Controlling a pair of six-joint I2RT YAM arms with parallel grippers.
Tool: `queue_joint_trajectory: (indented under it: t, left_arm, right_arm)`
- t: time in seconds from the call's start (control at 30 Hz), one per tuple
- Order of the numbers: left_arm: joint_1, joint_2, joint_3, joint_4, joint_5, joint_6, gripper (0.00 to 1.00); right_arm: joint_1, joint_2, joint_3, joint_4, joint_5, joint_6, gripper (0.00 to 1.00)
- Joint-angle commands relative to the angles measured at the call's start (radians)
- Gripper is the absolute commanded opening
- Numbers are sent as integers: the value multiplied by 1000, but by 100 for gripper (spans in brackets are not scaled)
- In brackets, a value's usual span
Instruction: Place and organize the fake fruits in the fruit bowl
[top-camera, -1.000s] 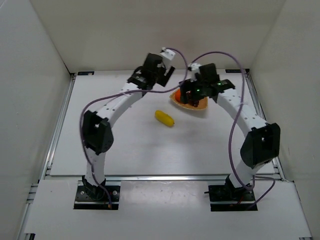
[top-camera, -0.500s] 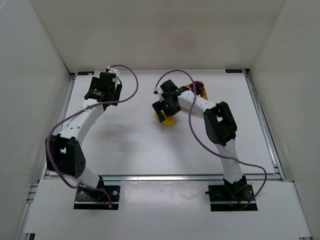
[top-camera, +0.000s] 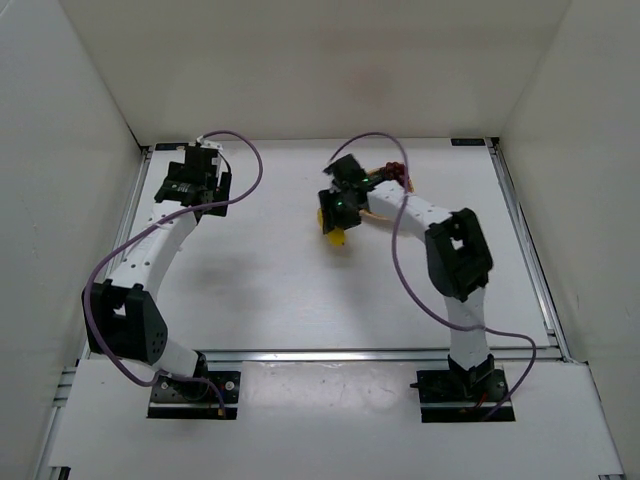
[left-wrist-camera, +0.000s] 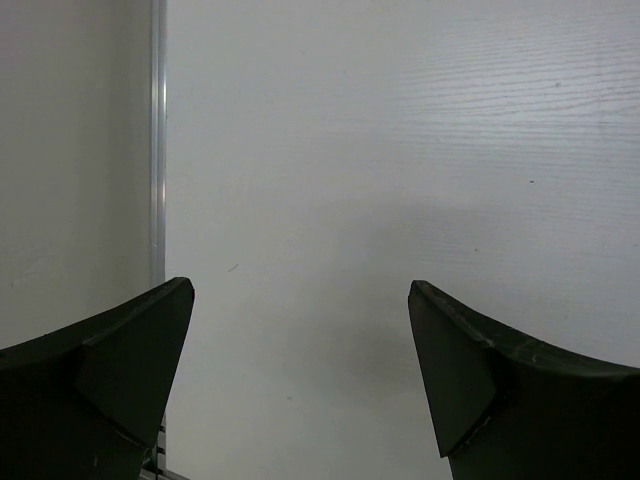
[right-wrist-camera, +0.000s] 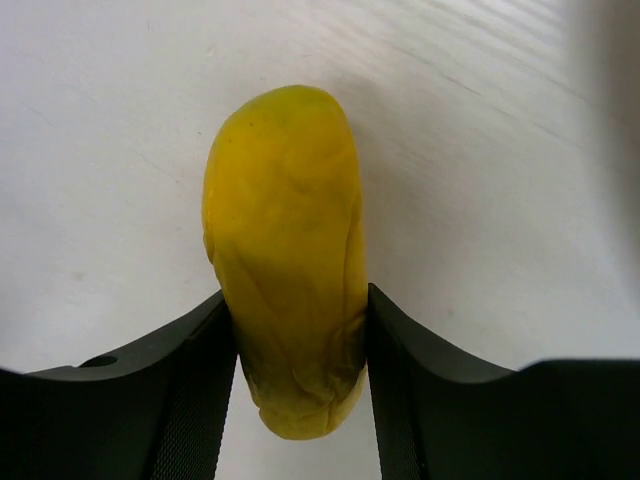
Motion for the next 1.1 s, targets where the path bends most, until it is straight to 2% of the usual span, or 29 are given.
queue_joint_trajectory:
  t: [0.0, 0.1, 0.13, 0.2, 0.3, 0.4, 0.57, 0.7, 0.8, 0.9, 0.97, 1.07]
  left_arm:
    - [0, -32, 22, -23, 17, -27, 99]
    - [0, -32, 22, -33, 17, -36, 99]
    - [0, -32, 13, -33, 17, -36, 99]
    - [0, -41, 13, -33, 17, -36, 99]
    - [0, -41, 2, -33, 17, -36, 99]
    - [0, -41, 2, -33, 17, -46, 99]
    - [0, -41, 2, -42, -3, -46, 99]
    - [0, -41, 2, -42, -3, -46, 99]
    - [0, -32, 2, -42, -3, -46, 99]
    - [0, -22, 13, -42, -3, -46, 99]
    - [0, -12, 22, -51, -3, -46, 99]
    - [0, -12, 22, -51, -3, -46, 99]
  right_arm:
    - [-187, -225, -115, 134, 19, 404, 1]
    - [-328, -388, -321, 223, 71, 729, 1]
    - [-350, -408, -353, 244, 91, 766, 1]
    - [-389, -405, -369, 258, 146, 758, 1]
    - [-416, -292, -198, 126, 169, 683, 1]
    - [-441, -198, -69, 82, 166, 656, 1]
    - [-471, -152, -45, 48, 166, 695, 1]
    - [-482, -152, -96, 59, 122, 724, 2]
    - [-482, -134, -75, 59, 81, 676, 10]
    - [-482, -133, -75, 59, 62, 643, 52]
    - [-482, -146, -88, 59, 62, 632, 69]
    - [-473, -175, -102, 59, 53, 598, 72]
